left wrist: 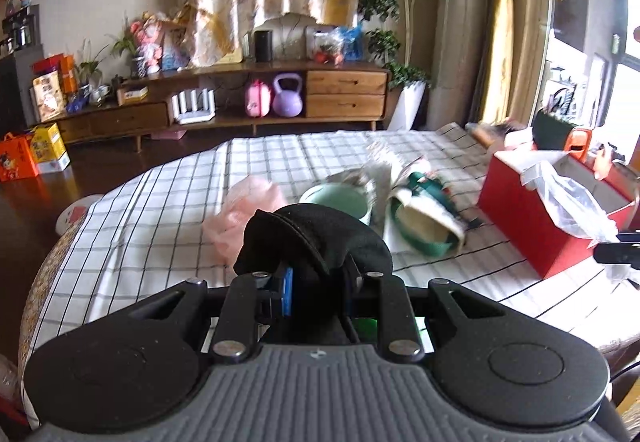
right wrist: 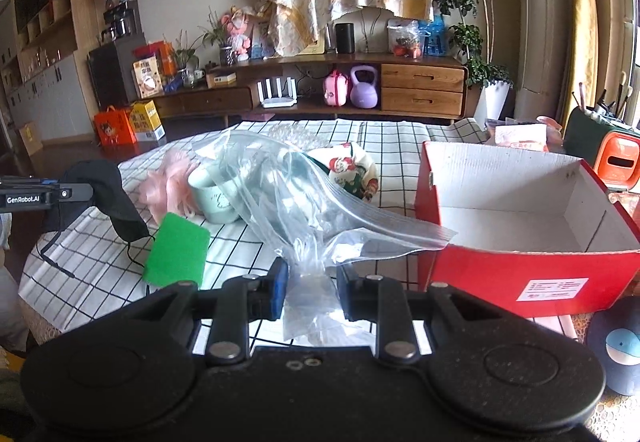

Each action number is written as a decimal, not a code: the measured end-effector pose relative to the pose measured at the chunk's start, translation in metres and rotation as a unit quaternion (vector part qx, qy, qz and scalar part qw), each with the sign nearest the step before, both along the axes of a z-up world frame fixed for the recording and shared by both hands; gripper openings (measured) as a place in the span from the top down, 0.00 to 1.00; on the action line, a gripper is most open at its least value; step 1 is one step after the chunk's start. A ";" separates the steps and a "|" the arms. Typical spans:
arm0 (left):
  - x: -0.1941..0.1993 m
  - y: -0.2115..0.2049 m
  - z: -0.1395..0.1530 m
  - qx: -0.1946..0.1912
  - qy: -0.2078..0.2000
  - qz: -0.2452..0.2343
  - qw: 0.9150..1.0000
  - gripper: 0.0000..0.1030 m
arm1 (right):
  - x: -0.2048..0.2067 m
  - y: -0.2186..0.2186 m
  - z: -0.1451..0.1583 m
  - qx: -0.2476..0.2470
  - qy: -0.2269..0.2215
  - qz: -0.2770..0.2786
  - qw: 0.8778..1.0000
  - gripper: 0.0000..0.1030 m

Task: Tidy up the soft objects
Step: 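Carry the black fabric with the left tool while the right tool carries the bag into the red box, then open the right tool to drop the bag while the left tool releases the black fabric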

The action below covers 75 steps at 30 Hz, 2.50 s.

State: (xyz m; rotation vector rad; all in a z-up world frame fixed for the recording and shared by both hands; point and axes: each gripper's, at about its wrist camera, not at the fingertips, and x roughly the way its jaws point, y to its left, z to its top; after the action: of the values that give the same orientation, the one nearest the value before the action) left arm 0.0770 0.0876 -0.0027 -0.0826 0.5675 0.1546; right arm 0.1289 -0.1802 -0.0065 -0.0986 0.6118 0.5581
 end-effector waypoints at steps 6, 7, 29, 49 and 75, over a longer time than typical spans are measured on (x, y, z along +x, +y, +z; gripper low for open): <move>0.006 -0.015 0.023 -0.003 -0.018 -0.024 1.000 0.78 | 0.008 -0.019 0.012 0.012 -0.005 -0.011 1.000 0.76; 0.008 -0.018 0.027 -0.003 -0.021 -0.029 0.999 0.78 | 0.010 -0.023 0.014 0.013 -0.006 -0.014 1.000 0.76; 0.114 -0.132 0.067 -0.010 -0.035 -0.171 0.985 0.78 | 0.091 -0.105 0.029 0.007 -0.016 -0.108 0.994 0.76; 0.235 -0.259 0.055 -0.016 -0.039 -0.249 0.967 0.78 | 0.176 -0.170 -0.007 -0.012 0.031 -0.178 0.983 0.75; 0.324 -0.325 -0.071 0.051 0.194 -0.266 0.943 0.78 | 0.225 -0.147 -0.071 -0.144 0.118 -0.107 0.977 0.72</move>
State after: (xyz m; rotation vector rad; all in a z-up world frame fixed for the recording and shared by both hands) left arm 0.4010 -0.2376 -0.0739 0.2093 0.9533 -0.3362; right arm 0.3538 -0.3273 -0.0770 -0.2381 0.9205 0.2700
